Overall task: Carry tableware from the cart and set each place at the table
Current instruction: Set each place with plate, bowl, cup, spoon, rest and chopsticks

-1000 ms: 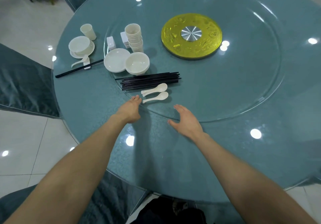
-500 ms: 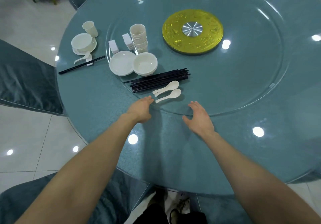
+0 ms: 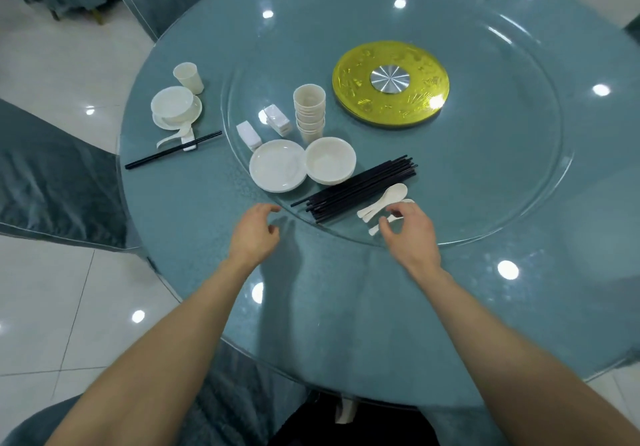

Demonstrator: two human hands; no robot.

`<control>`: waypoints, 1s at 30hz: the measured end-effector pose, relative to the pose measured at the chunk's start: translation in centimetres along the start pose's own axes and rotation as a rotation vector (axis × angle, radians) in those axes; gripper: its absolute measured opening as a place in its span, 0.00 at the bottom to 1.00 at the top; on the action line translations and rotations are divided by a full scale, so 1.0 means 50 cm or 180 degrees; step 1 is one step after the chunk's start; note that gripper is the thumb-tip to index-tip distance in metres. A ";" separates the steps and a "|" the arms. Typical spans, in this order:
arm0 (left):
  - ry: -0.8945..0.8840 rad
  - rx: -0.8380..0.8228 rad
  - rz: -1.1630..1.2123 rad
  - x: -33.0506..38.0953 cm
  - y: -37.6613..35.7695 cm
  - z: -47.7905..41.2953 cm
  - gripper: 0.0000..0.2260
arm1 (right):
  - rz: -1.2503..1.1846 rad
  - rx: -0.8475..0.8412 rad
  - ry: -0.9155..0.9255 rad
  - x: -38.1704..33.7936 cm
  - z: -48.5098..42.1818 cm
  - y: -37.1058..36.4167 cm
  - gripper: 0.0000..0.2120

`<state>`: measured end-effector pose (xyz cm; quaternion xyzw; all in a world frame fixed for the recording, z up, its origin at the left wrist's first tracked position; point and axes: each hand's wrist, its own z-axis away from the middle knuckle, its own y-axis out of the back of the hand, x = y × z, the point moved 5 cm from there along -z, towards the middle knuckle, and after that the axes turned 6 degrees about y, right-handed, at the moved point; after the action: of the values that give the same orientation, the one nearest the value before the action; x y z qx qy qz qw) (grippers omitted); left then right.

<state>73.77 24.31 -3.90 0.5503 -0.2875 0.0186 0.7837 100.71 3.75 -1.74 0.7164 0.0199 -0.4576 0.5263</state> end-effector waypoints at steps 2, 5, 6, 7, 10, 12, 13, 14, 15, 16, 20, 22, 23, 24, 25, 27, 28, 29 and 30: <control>0.0099 0.0040 0.0032 -0.013 0.016 -0.017 0.22 | -0.0041 -0.0031 0.0018 -0.017 -0.006 -0.003 0.12; 0.0190 0.0037 0.0030 -0.020 0.034 -0.041 0.23 | -0.0147 0.0003 0.0078 -0.030 -0.021 -0.008 0.10; 0.0226 0.0032 0.0033 -0.018 0.040 -0.045 0.24 | -0.0159 0.0016 0.0109 -0.036 -0.028 -0.009 0.08; 0.0264 0.0030 0.0038 -0.015 0.044 -0.047 0.24 | -0.0165 0.0011 0.0137 -0.042 -0.033 -0.011 0.07; 0.0362 -0.0063 0.0048 -0.003 0.048 -0.048 0.26 | -0.0254 -0.0103 0.0221 -0.063 -0.045 -0.024 0.03; 0.0406 -0.0164 0.0035 0.000 0.044 -0.060 0.27 | -0.0272 -0.0177 0.0218 -0.069 -0.046 -0.033 0.04; 0.0418 -0.0224 -0.0001 0.000 0.042 -0.066 0.27 | -0.0283 -0.0203 0.0214 -0.072 -0.046 -0.036 0.04; 0.0427 -0.0302 -0.0065 0.002 0.037 -0.072 0.28 | -0.0305 -0.0224 0.0209 -0.072 -0.046 -0.038 0.04; 0.0418 -0.0377 -0.0135 0.004 0.033 -0.076 0.28 | -0.0322 -0.0239 0.0206 -0.072 -0.046 -0.040 0.04; 0.0403 -0.0444 -0.0212 0.007 0.029 -0.078 0.29 | -0.0337 -0.0251 0.0202 -0.072 -0.045 -0.042 0.04; 0.0277 -0.0672 -0.0540 0.026 0.007 -0.084 0.29 | -0.0345 -0.0231 0.0172 -0.062 -0.039 -0.043 0.05; 0.0207 -0.0817 -0.0629 0.031 -0.008 -0.085 0.29 | -0.0370 -0.0247 0.0140 -0.056 -0.035 -0.043 0.05; 0.0177 -0.0876 -0.0666 0.033 -0.015 -0.084 0.29 | -0.0378 -0.0257 0.0108 -0.053 -0.034 -0.043 0.05; 0.0163 -0.0902 -0.0697 0.033 -0.020 -0.083 0.30 | -0.0372 -0.0250 0.0080 -0.050 -0.031 -0.042 0.05; 0.0151 -0.0890 -0.0709 0.034 -0.023 -0.083 0.30 | -0.0349 -0.0226 0.0059 -0.047 -0.030 -0.040 0.05; 0.0121 -0.0851 -0.0730 0.039 -0.027 -0.081 0.30 | -0.0308 -0.0178 0.0009 -0.040 -0.027 -0.037 0.06; 0.0115 -0.0863 -0.0746 0.042 -0.030 -0.078 0.30 | -0.0293 -0.0173 -0.0030 -0.036 -0.025 -0.037 0.06; 0.0114 -0.0885 -0.0765 0.046 -0.034 -0.075 0.30 | -0.0286 -0.0179 -0.0075 -0.032 -0.024 -0.038 0.07; 0.0106 -0.0901 -0.0796 0.049 -0.037 -0.071 0.30 | -0.0295 -0.0189 -0.0105 -0.029 -0.022 -0.039 0.07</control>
<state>77.99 25.96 -5.14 0.4656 -0.2037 -0.1105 0.8541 99.56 6.11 -2.16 0.6911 0.0580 -0.4924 0.5259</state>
